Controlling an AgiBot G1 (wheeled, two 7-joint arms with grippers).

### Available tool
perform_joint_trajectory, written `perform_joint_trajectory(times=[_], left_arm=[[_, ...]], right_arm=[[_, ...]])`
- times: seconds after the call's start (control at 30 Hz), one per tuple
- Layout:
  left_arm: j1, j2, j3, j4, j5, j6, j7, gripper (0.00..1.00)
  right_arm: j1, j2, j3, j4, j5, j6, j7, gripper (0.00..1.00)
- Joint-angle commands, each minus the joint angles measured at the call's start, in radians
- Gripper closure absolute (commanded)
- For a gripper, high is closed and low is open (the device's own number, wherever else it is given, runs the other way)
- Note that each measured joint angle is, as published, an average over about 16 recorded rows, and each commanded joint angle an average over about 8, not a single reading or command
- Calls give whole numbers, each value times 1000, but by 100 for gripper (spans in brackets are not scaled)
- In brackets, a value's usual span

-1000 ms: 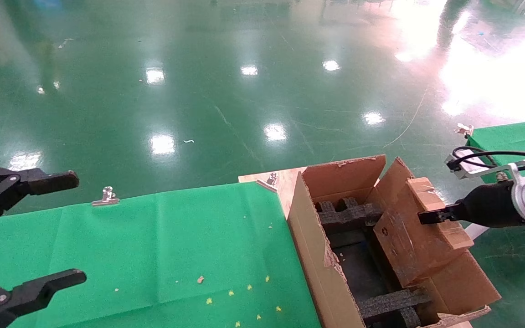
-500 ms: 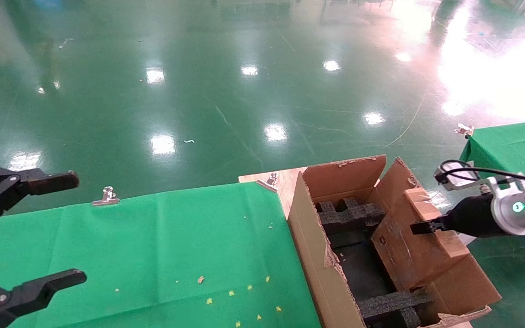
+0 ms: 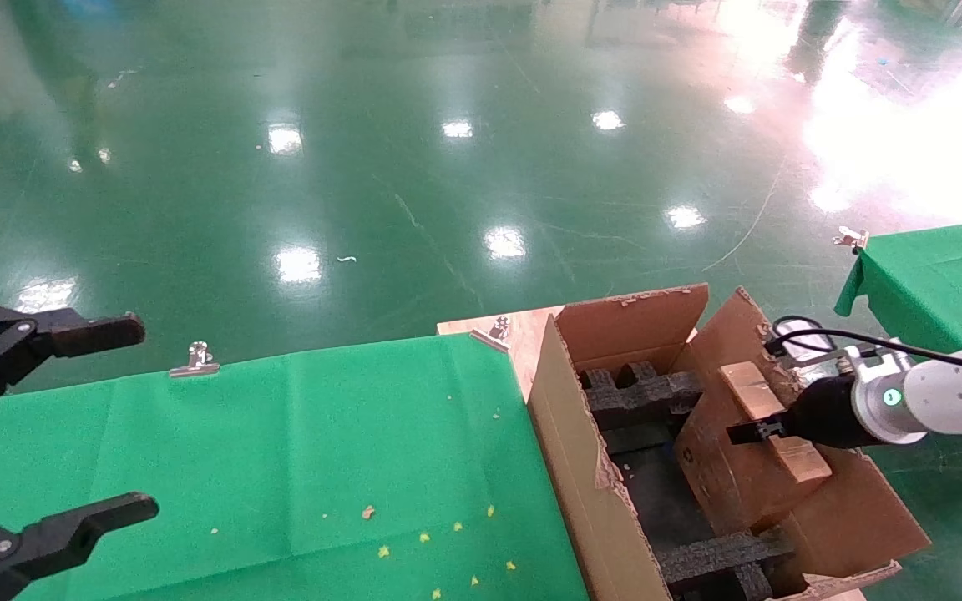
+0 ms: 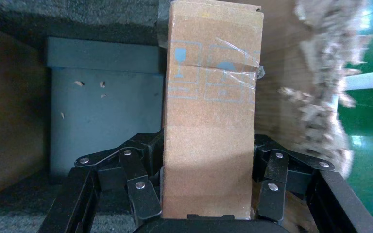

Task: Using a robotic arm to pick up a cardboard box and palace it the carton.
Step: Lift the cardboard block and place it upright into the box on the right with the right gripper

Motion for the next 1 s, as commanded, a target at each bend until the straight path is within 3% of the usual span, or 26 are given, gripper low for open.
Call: perform_joint_trajectory(times=[0.03,0.83,0.87,1.0], left_arm=[[0,0,0,0,0,0,0,0],[0,0,0,0,0,0,0,0],[0,0,0,0,0,0,0,0],[0,0,0,0,0,0,0,0]], right_arm=[[-21,-19,2,-23,13,10,-11,100],[-199,-179,60,-294,156,-28,-226,99],[-203,-183,62,-301,160,-30,-232,94],[-216,-195,71,-327,175,-39,-255,44]])
